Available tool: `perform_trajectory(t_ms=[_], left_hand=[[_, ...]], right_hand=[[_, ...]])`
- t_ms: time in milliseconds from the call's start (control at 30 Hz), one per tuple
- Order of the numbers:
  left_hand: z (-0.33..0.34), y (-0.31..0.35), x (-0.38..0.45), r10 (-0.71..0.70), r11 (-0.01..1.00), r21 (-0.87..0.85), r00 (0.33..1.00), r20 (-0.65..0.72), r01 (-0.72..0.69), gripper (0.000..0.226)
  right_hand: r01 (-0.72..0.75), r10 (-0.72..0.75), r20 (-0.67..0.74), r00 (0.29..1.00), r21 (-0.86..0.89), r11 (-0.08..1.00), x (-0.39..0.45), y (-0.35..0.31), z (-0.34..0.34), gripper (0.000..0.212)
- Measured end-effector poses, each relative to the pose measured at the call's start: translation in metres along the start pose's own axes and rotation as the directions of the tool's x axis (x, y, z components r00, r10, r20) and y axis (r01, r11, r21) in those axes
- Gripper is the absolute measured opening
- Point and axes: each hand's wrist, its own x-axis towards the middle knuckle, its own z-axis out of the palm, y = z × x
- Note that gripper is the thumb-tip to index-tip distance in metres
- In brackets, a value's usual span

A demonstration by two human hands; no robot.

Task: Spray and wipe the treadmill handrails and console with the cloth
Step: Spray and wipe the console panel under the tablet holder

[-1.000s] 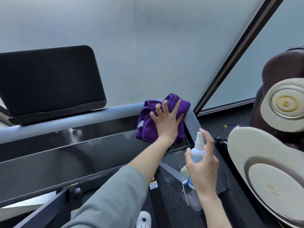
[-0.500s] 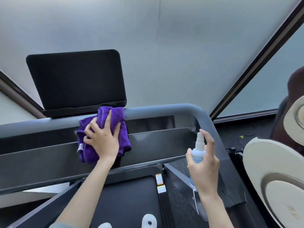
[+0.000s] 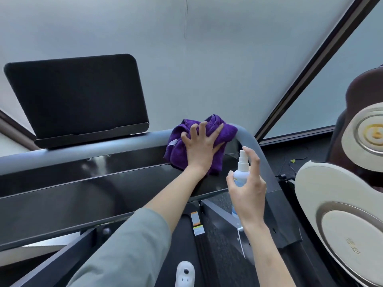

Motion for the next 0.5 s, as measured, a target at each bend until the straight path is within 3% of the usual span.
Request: perform_trajectory(t_ms=[100,333,500], left_hand=[[-0.013,-0.049,-0.023,-0.006,0.999,0.039,0.996,-0.088,0.01,0.046],[-0.048,-0.184,-0.084,-0.246,0.962,0.089,0.96,-0.133,0.259,0.05],[-0.075,-0.28,-0.125,-0.499,0.855,0.054,0.848,-0.177,0.515,0.048]], right_hand=[[0.012,-0.013,0.017,1.0,0.025,1.0,0.001,-0.01,0.007,0.063],[0.083,-0.1,0.132,0.986,0.123,0.989,-0.008,-0.058,0.048,0.066],[0.172,-0.208,0.218,0.953,0.176,0.969,-0.024,-0.091,0.077,0.068]])
